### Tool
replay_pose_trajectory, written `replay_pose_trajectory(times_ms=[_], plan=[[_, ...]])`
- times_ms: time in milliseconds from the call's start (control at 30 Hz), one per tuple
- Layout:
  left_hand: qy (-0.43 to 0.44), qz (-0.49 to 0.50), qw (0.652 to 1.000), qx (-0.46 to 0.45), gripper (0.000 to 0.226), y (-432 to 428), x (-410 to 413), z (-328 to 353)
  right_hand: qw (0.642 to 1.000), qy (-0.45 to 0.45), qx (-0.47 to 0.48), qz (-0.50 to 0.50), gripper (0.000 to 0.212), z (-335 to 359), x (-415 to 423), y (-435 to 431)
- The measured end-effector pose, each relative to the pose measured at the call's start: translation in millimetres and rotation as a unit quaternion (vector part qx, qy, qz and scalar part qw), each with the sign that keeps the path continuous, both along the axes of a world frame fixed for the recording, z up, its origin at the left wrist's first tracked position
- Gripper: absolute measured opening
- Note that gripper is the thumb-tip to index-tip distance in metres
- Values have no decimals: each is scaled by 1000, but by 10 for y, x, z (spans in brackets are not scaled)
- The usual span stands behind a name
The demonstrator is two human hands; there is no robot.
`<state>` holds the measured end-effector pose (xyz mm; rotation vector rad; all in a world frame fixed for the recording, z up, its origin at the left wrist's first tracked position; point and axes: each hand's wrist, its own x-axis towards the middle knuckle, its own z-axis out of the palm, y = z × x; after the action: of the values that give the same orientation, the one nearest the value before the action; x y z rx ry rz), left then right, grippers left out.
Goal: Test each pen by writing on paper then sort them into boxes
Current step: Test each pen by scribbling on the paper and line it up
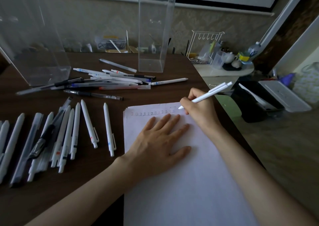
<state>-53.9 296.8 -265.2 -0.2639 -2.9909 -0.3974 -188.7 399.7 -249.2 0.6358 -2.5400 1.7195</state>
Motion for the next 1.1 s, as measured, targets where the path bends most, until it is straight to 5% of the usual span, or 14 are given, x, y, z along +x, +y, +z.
replay_pose_trajectory(times_ms=[1100], plan=[[-16,3,1000,-11,70,-10,-13,-3,1000,3,26,16,32,-81,-50,14]])
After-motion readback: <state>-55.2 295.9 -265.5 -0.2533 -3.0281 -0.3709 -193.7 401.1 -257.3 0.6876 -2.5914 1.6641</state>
